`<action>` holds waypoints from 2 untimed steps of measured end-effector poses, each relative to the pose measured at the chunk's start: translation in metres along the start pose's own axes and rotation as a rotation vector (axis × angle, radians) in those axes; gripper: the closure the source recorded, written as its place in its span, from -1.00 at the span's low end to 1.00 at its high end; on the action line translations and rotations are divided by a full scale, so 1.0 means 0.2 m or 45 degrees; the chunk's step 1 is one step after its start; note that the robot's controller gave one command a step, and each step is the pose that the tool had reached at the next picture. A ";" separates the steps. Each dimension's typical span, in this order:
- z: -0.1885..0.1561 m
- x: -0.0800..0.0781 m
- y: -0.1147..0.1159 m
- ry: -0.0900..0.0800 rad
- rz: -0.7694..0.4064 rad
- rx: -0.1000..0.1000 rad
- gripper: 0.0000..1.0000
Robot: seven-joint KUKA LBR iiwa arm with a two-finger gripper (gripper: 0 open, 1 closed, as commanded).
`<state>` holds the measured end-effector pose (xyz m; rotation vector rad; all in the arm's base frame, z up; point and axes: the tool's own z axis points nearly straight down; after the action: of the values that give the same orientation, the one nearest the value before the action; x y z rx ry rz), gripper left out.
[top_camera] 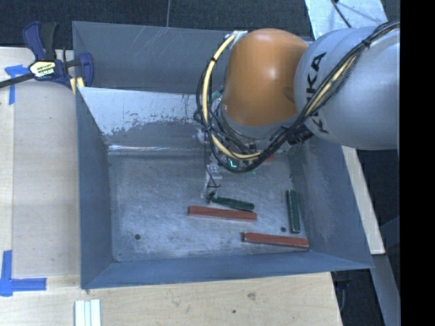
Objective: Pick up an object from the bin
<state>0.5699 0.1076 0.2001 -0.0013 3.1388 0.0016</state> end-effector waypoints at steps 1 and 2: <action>0.66 0.06 -0.43 0.008 -0.307 0.001 -1.00; 0.50 0.20 -0.35 0.004 -0.160 0.000 -1.00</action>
Offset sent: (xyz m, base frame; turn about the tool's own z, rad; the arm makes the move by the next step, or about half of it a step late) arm -0.0102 -0.0833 -0.1301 -0.2448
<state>0.5297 0.0386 0.1009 -0.1984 3.1357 0.0011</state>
